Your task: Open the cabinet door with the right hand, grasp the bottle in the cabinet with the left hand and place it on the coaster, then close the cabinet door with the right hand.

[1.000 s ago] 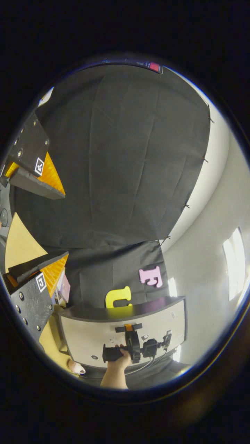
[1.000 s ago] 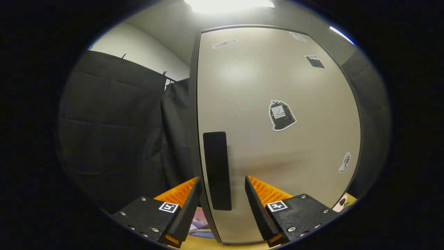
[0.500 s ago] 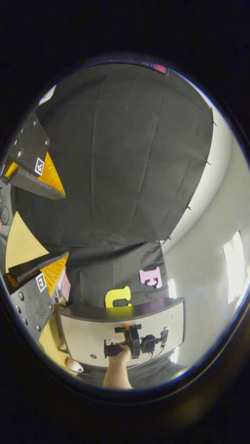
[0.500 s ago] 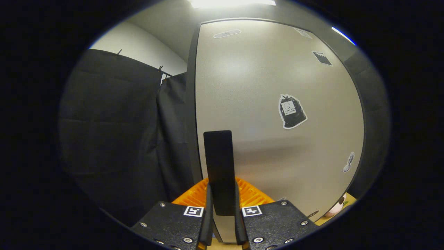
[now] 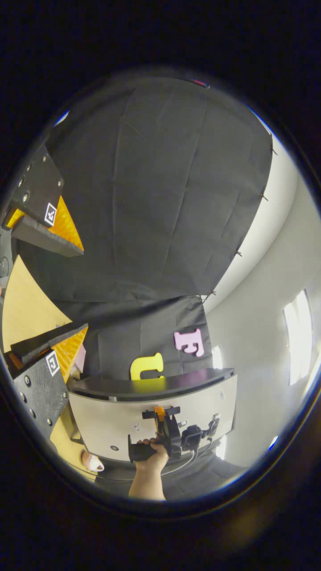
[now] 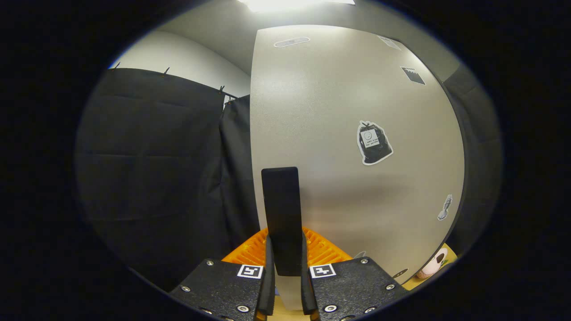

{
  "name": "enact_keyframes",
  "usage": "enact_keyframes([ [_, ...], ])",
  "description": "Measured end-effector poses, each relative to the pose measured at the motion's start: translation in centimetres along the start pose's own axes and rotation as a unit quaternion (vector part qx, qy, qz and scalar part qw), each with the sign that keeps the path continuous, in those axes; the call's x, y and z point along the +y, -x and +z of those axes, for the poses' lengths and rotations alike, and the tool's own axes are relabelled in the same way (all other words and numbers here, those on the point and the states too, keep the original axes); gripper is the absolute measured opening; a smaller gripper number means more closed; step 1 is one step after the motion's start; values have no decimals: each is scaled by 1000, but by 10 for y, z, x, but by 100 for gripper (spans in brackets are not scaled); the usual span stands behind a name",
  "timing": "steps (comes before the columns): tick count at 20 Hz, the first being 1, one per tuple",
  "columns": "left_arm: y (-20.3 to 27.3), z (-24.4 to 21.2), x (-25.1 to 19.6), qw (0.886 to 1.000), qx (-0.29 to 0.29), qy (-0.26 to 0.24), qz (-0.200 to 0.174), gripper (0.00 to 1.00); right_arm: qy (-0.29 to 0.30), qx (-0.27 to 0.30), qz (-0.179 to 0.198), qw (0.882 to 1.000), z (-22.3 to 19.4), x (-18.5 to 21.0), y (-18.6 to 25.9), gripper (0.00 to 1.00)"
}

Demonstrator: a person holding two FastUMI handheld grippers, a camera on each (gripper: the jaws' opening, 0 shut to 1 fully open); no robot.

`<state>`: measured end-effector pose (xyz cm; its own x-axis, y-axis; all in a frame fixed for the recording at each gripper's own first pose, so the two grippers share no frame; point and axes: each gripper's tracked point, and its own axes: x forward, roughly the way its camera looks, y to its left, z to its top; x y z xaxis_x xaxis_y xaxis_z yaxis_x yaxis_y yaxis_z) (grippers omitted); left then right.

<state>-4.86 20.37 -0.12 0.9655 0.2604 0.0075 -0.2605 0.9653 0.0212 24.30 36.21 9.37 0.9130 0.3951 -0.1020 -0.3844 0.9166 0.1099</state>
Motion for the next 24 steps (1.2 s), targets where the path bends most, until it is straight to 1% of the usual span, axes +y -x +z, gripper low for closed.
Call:
enact_keyframes([
  [1, 0, 1, -8, 1000, -1, 0, -5, 89, -2, 1, 5, 1000, 2, 2, 8, 24],
  [2, 1, 3, -15, 1000, -2, 0, -11, 89, -3, 2, 11, 1000, 2, 3, 11, 24],
  [3, 1, 5, -21, 1000, -4, 0, -16, 85, -4, 2, 17, 1000, 3, 2, 13, 24],
  [7, 4, 12, -47, 999, -10, -1, -33, 85, -7, 6, 40, 999, 5, 2, 29, 24],
  [8, 5, 14, -53, 999, -12, -1, -36, 89, -6, 6, 44, 999, 4, 2, 31, 24],
  [10, 7, 16, -62, 999, -13, -2, -42, 80, -8, 6, 53, 999, 5, 1, 37, 24],
  [11, 8, 17, -67, 999, -13, -3, -44, 80, -10, 6, 57, 998, 6, 1, 41, 24],
  [12, 8, 18, -72, 999, -13, -6, -47, 85, -12, 5, 62, 998, 7, 1, 44, 24],
  [15, 9, 22, -86, 998, -15, -9, -55, 85, -13, 6, 75, 997, 7, -1, 53, 24],
  [16, 10, 23, -91, 998, -16, -9, -58, 80, -13, 7, 78, 997, 7, -2, 56, 24],
  [19, 11, 25, -106, 998, -20, -10, -66, 80, -19, 8, 93, 995, 8, -4, 63, 24],
  [20, 12, 26, -111, 997, -20, -10, -68, 89, -21, 8, 99, 995, 7, -6, 65, 24],
  [24, 13, 26, -130, 996, -19, -10, -81, 89, -21, 9, 112, 993, 9, -11, 80, 24],
])
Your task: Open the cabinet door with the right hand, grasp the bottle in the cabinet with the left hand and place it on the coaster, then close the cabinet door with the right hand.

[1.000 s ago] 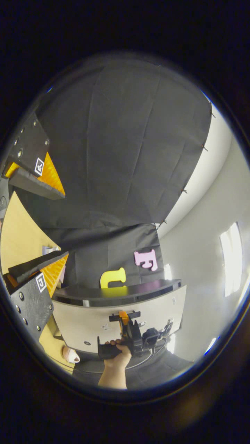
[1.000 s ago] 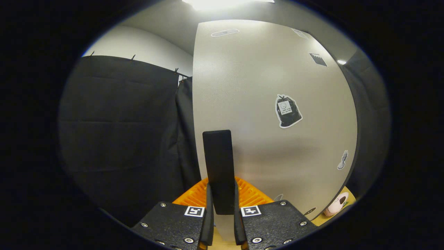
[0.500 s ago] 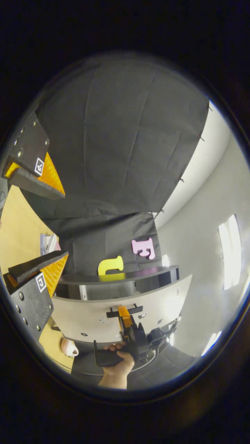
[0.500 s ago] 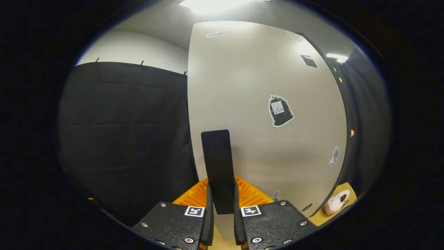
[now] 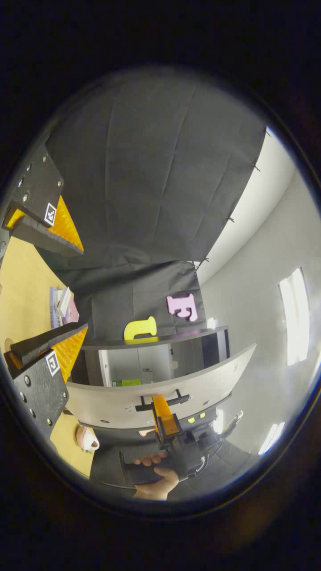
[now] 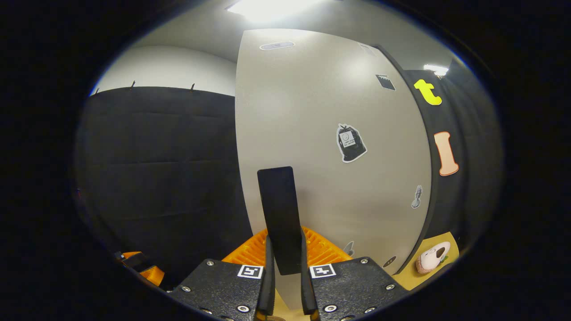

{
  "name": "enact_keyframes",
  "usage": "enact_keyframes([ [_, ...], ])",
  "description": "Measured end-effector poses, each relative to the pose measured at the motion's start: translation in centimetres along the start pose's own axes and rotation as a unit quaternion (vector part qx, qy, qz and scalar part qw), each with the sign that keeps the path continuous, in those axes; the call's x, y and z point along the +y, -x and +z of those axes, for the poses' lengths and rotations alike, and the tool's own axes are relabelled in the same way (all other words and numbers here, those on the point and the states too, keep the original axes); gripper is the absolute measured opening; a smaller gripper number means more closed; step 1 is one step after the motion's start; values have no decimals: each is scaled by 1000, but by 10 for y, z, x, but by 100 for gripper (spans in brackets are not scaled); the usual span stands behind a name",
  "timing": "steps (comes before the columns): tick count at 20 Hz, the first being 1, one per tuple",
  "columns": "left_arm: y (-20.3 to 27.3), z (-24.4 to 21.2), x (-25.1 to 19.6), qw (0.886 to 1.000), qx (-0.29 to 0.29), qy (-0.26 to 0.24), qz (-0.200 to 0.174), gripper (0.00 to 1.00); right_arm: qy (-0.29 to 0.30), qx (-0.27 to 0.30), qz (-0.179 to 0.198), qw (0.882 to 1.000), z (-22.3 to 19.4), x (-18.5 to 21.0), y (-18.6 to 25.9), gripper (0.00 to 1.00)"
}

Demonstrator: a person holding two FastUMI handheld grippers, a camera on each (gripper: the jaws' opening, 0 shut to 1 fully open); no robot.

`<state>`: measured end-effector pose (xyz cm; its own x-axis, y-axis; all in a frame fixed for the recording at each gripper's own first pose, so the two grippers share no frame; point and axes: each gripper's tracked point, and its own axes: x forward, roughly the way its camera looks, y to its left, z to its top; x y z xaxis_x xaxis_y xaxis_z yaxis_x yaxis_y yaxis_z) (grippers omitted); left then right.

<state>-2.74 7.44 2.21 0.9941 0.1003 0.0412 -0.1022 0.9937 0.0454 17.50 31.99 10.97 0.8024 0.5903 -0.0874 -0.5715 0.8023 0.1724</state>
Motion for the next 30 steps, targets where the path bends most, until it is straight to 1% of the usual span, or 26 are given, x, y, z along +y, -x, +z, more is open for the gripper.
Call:
enact_keyframes([
  [1, 0, 2, -4, 1000, -3, -1, -2, 85, -2, 0, 3, 1000, 1, 0, 5, 24],
  [3, 0, 6, -14, 1000, -7, -3, -8, 85, -6, 1, 9, 1000, 2, -3, 10, 24],
  [4, -2, 5, -18, 1000, -7, -2, -12, 89, -6, 1, 11, 1000, 2, -5, 11, 24],
  [10, -7, 0, -49, 999, -1, 8, -34, 89, -3, -2, 14, 1000, 3, -14, 22, 24],
  [11, -8, 1, -55, 999, -1, 7, -38, 85, -2, -2, 14, 1000, 3, -16, 24, 24],
  [12, -10, 2, -61, 999, -1, 8, -43, 85, -2, -3, 13, 1000, 2, -18, 26, 22],
  [14, -11, 4, -72, 999, -2, 8, -53, 85, 1, -4, 10, 1000, 3, -21, 30, 24],
  [15, -10, 4, -79, 998, -3, 8, -58, 85, 2, -5, 8, 1000, 4, -22, 34, 22],
  [16, -9, 5, -84, 998, -3, 8, -62, 85, 1, -6, 6, 1000, 4, -24, 36, 23],
  [19, -12, 4, -100, 997, -2, 10, -74, 85, -3, -9, 0, 1000, 5, -29, 44, 24],
  [23, -13, 7, -123, 996, -3, 16, -90, 85, 0, -12, -18, 1000, 7, -36, 51, 23],
  [24, -12, 7, -128, 996, -3, 16, -93, 89, -1, -13, -22, 1000, 7, -37, 51, 23],
  [25, -11, 7, -132, 995, -3, 15, -97, 85, -3, -14, -25, 1000, 7, -39, 53, 23],
  [26, -10, 7, -136, 995, -3, 15, -99, 85, -4, -14, -29, 999, 8, -41, 57, 22],
  [27, -9, 6, -139, 995, -2, 16, -101, 85, -4, -14, -33, 999, 9, -43, 62, 23],
  [28, -8, 7, -144, 994, 0, 18, -104, 85, -4, -15, -38, 999, 10, -46, 65, 22],
  [29, -8, 8, -148, 994, 1, 19, -105, 89, -5, -17, -44, 999, 11, -49, 70, 23],
  [30, -8, 9, -152, 994, 1, 20, -107, 85, -5, -18, -51, 999, 12, -52, 73, 23],
])
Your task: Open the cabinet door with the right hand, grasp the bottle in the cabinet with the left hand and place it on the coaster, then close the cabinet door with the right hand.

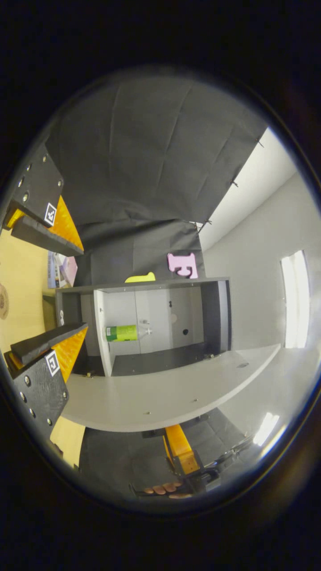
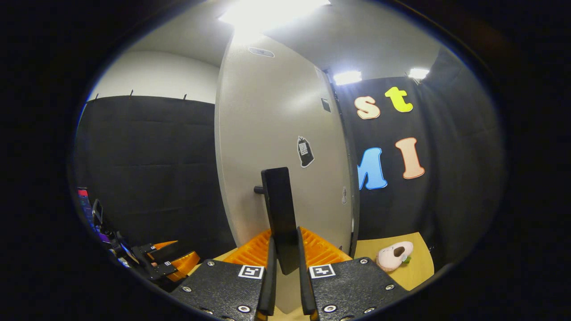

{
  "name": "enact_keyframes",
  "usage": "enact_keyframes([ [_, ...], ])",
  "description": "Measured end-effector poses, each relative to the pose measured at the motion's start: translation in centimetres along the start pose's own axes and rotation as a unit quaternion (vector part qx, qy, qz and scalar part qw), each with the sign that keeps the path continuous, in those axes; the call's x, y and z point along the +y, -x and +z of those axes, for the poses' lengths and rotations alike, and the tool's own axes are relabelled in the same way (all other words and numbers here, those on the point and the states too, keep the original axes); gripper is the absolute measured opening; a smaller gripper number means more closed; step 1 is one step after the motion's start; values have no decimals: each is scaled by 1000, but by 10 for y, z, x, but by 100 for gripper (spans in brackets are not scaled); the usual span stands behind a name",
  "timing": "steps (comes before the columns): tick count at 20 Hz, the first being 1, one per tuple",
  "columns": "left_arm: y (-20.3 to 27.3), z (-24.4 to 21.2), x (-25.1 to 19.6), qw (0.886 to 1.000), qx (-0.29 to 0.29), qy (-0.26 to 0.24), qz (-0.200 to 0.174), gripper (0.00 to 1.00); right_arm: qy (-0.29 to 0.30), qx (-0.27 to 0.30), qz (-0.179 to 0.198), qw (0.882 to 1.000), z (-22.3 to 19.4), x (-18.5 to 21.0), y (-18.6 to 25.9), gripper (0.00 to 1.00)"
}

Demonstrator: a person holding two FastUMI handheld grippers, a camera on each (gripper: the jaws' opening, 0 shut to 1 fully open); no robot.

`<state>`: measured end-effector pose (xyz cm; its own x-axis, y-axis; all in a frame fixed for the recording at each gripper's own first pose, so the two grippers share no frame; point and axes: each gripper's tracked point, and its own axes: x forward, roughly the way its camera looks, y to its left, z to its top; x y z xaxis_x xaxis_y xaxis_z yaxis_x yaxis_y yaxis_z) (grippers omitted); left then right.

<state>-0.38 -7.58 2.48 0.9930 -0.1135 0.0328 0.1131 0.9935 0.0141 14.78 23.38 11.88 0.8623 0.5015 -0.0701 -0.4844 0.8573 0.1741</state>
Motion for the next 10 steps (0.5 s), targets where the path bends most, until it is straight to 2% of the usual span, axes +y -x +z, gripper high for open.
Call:
enact_keyframes([
  [4, -1, 1, -16, 1000, 1, 7, -4, 85, 11, -2, -33, 999, 6, -25, 15, 23],
  [5, 0, 0, -21, 1000, 2, 10, -5, 80, 12, -3, -39, 999, 6, -30, 14, 22],
  [6, 0, 0, -25, 1000, 3, 11, -5, 85, 11, -5, -45, 999, 7, -34, 17, 19],
  [7, 1, -1, -28, 1000, 4, 11, -6, 85, 11, -4, -50, 999, 7, -39, 20, 17],
  [10, 4, 2, -39, 1000, 6, 12, -8, 85, 15, -9, -66, 998, 7, -59, 23, 19],
])
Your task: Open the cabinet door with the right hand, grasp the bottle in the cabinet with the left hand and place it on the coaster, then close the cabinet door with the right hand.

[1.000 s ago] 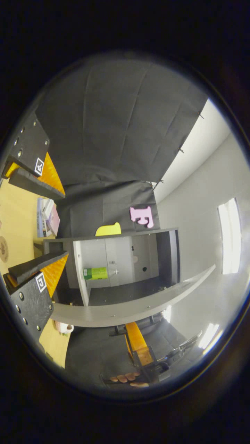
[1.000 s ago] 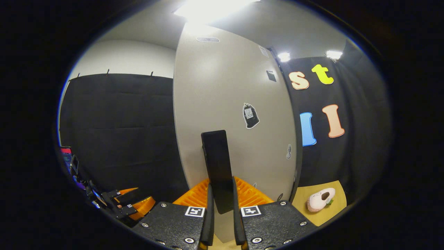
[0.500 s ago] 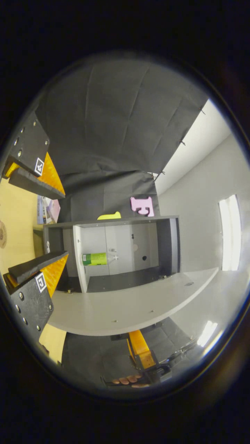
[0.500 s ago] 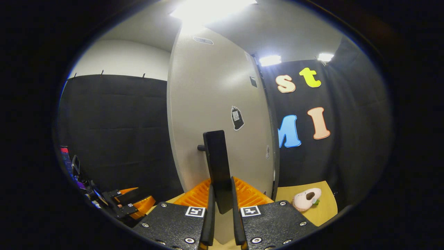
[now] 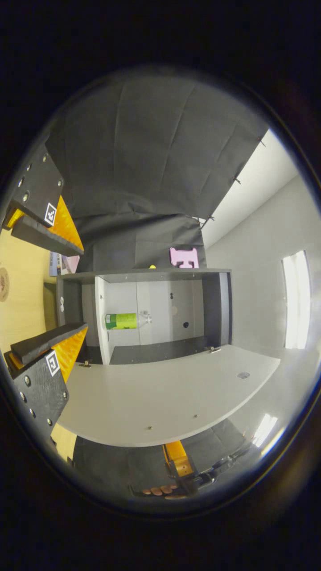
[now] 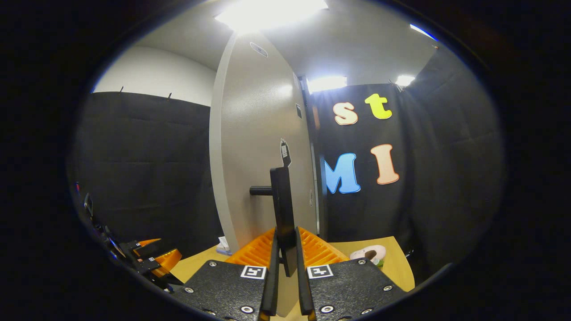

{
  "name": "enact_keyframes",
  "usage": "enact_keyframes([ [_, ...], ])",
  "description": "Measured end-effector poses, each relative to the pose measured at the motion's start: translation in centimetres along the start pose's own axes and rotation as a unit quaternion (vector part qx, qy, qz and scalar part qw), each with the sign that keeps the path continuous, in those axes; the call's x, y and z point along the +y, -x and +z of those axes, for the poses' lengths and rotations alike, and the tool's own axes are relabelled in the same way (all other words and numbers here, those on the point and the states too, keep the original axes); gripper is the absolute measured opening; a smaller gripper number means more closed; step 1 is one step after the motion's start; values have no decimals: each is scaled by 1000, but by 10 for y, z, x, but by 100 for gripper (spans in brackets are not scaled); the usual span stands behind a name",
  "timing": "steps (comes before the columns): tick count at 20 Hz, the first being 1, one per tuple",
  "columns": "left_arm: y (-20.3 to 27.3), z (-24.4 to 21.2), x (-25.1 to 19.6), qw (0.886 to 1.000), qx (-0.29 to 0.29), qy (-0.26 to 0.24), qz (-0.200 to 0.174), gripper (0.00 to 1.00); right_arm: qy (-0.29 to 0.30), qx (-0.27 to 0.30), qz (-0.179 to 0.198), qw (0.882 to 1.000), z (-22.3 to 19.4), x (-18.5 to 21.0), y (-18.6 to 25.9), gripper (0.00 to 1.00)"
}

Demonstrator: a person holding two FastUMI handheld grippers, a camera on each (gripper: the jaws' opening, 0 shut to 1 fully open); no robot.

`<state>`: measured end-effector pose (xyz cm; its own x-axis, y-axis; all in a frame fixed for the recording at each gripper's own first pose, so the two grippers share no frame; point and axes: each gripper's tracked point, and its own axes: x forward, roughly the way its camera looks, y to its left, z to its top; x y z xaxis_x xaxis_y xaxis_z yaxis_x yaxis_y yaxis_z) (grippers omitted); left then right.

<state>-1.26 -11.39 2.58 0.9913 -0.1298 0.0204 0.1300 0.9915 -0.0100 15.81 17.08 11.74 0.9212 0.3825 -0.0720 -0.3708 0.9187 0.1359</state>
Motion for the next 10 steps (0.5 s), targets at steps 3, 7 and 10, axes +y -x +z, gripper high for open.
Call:
enact_keyframes([
  [3, 1, 3, -11, 1000, 0, -3, -1, 85, 4, -7, -18, 1000, 1, -17, 2, 19],
  [7, 0, 13, -21, 1000, -2, -8, 2, 85, -18, -16, 2, 1000, 1, -18, 4, 17],
  [10, -3, 23, -31, 1000, -7, -9, -4, 89, -11, -32, -1, 999, 4, -26, 18, 17],
])
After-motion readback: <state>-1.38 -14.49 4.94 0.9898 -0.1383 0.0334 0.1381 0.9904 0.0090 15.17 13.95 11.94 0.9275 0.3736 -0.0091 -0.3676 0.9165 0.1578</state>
